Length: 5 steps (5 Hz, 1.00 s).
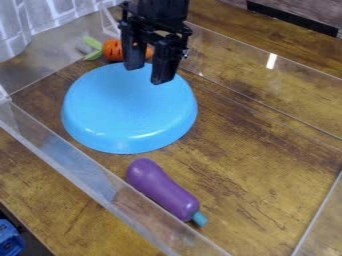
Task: Move the carrot to the right side
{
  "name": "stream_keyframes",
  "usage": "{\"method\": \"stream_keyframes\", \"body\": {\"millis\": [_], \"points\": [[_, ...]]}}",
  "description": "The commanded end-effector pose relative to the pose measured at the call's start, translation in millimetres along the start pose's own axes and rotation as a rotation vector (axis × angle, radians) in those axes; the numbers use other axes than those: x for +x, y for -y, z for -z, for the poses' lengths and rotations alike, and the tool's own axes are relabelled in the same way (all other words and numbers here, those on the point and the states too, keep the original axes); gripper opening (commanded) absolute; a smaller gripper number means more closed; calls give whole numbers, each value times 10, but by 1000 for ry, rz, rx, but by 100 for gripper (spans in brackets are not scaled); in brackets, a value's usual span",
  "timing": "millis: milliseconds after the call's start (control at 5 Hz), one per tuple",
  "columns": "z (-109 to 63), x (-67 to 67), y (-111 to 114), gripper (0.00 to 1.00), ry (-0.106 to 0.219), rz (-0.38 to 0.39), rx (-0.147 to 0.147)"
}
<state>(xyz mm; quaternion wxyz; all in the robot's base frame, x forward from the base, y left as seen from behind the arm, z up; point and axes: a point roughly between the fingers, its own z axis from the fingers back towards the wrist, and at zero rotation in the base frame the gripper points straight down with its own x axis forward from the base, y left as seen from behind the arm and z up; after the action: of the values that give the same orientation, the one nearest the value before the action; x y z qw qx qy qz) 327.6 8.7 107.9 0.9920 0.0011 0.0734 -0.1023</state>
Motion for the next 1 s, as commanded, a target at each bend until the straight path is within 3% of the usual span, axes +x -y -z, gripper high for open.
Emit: {"method": "stream_keyframes", "body": {"millis": [0, 200, 400, 600, 800], "points": [[-249, 65, 8, 0, 50, -5, 14], [-381, 155, 123, 0, 49, 19, 23], [-441, 300, 115, 100, 44, -22, 23], [-469, 453, 2, 100, 39, -69, 31], [-528, 505, -55, 100, 28, -20, 44]]}}
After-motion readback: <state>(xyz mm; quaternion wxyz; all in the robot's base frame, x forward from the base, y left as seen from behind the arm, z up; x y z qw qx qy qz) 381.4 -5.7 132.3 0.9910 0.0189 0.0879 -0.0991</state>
